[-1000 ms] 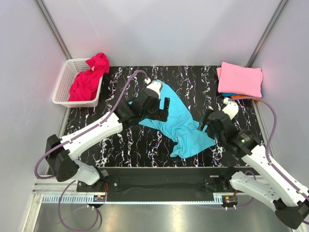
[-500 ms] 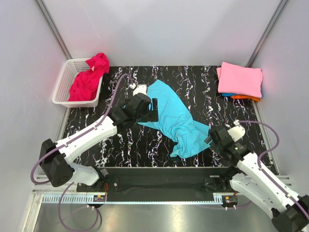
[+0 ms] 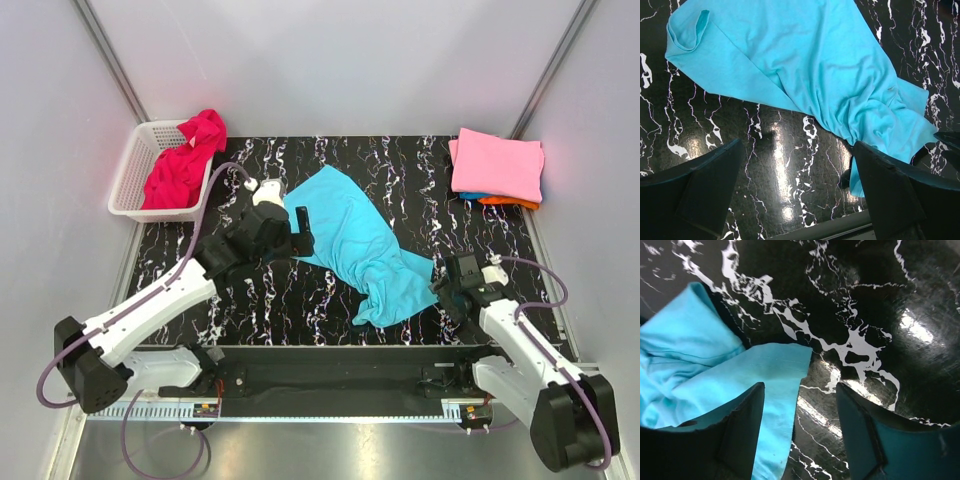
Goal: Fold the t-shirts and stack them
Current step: Flatten the tshirt out
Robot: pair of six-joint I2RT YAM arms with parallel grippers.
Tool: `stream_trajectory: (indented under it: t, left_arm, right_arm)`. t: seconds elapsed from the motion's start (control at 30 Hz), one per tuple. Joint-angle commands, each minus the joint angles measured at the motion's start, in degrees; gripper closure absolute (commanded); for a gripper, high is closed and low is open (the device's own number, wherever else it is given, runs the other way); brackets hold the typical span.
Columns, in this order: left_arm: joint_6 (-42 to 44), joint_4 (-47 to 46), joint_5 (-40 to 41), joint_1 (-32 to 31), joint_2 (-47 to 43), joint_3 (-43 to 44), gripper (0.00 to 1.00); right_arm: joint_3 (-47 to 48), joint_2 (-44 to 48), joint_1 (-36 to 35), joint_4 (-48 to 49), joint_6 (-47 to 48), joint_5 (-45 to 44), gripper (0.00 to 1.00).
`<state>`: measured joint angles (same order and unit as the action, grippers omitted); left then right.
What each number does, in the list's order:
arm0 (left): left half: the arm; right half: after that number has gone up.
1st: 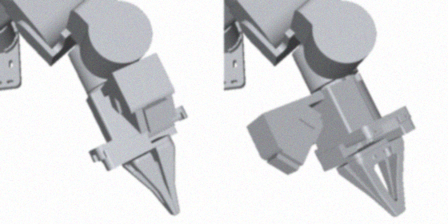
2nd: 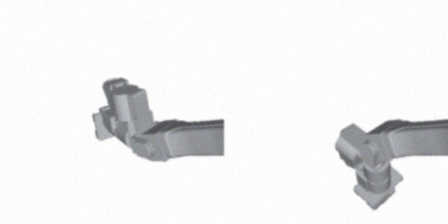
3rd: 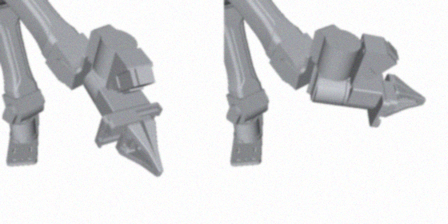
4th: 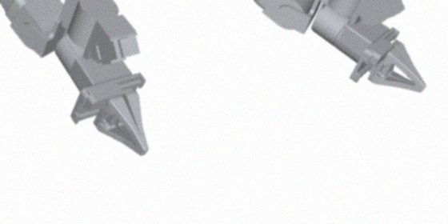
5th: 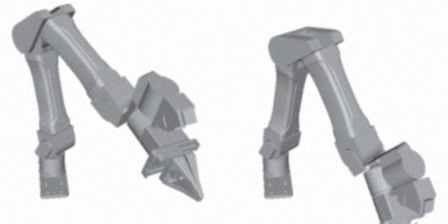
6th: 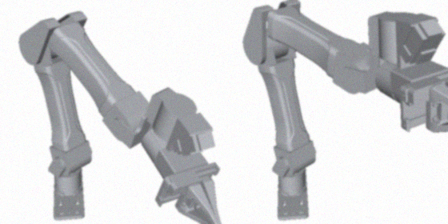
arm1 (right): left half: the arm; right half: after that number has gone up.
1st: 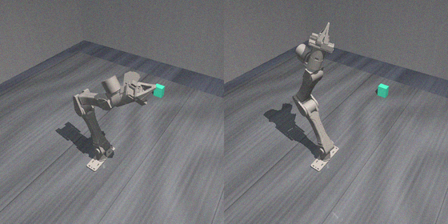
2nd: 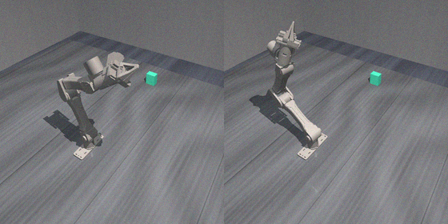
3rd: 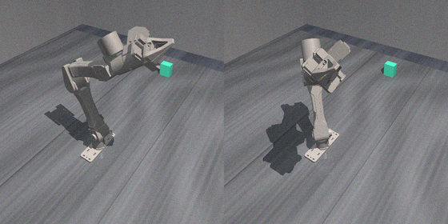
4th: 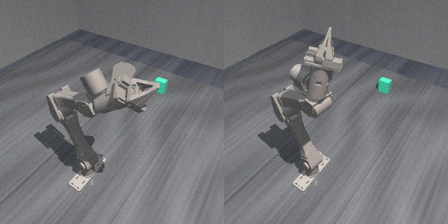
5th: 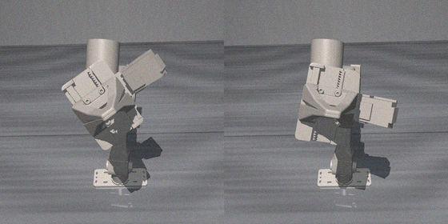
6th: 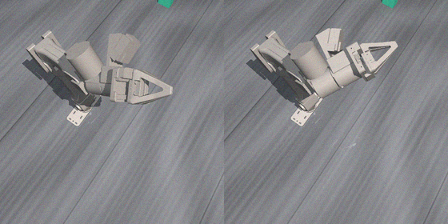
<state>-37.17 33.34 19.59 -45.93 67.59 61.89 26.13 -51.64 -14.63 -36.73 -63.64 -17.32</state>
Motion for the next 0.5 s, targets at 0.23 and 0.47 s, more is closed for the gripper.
stream_trajectory:
  t: [0.23,0.47]
  left_arm:
    - [0.6,-2.1,-0.1,1.1,-4.5,-1.2,0.01]
    - [1.0,-1.4,-0.3,1.7,-6.0,-2.2,0.01]
  right_arm:
    - [-0.6,-3.9,2.2,6.5,2.6,4.8,0.41]
    - [0.1,-7.2,5.1,9.2,6.2,4.5,0.55]
